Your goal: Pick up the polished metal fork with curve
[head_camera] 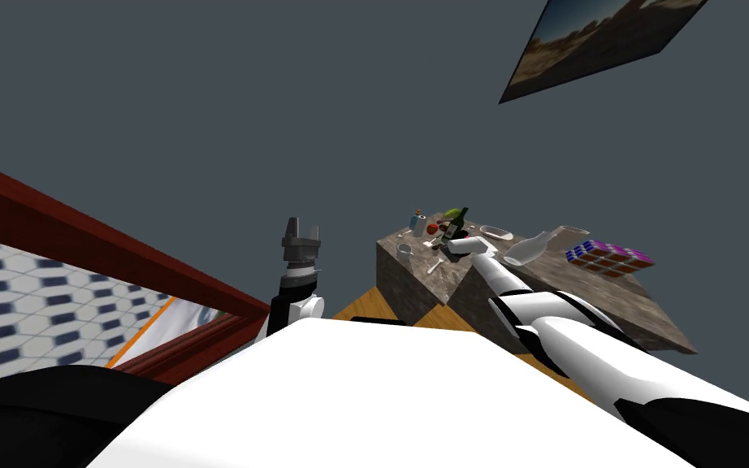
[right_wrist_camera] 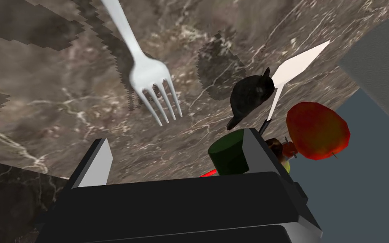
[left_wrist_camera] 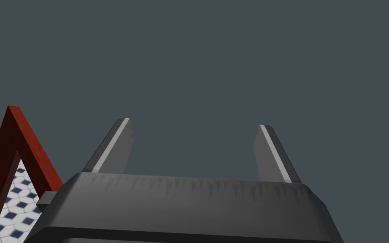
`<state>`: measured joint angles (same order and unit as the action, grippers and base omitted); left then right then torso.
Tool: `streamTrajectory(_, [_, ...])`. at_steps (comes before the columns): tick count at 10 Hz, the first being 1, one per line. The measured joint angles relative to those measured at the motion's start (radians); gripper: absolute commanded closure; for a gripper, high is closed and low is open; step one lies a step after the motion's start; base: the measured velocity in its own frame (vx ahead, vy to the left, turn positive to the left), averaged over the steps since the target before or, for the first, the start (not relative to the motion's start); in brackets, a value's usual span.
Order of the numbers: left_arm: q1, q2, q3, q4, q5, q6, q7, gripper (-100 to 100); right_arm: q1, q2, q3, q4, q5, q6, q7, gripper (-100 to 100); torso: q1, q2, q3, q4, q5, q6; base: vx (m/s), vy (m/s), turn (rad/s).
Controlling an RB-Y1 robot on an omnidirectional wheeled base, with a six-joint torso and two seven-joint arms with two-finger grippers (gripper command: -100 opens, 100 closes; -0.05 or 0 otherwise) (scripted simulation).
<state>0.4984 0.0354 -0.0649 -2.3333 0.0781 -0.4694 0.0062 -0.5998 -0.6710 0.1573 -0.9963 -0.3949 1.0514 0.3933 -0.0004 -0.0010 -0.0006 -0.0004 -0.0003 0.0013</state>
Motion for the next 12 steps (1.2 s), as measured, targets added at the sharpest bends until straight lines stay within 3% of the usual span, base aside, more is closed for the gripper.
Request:
streamTrajectory(6, [0.000,0.000,0.000,0.000,0.000,0.000,0.000,0,-0.076,-0.006,0.053,0.126,-0.023,0.134,0.062,-100,0.000,0.000,0.000,0.000,0.000,0.001,-0.002,-0.012,0.105])
streamTrajectory(8, [0.000,0.000,0.000,0.000,0.000,0.000,0.000,0,-0.089,-0.008,0.073,0.145,-0.029,0.189,0.074,-100,0.000,0.000,0.000,0.000,0.000,0.001,-0.002,-0.011,0.091])
streamTrajectory(12, [0.000,0.000,0.000,0.000,0.000,0.000,0.000,0,-0.129,-0.004,0.103,0.217,-0.039,0.241,0.106,-100,0.000,0.000,0.000,0.000,0.000,0.001,0.001,-0.007,0.061])
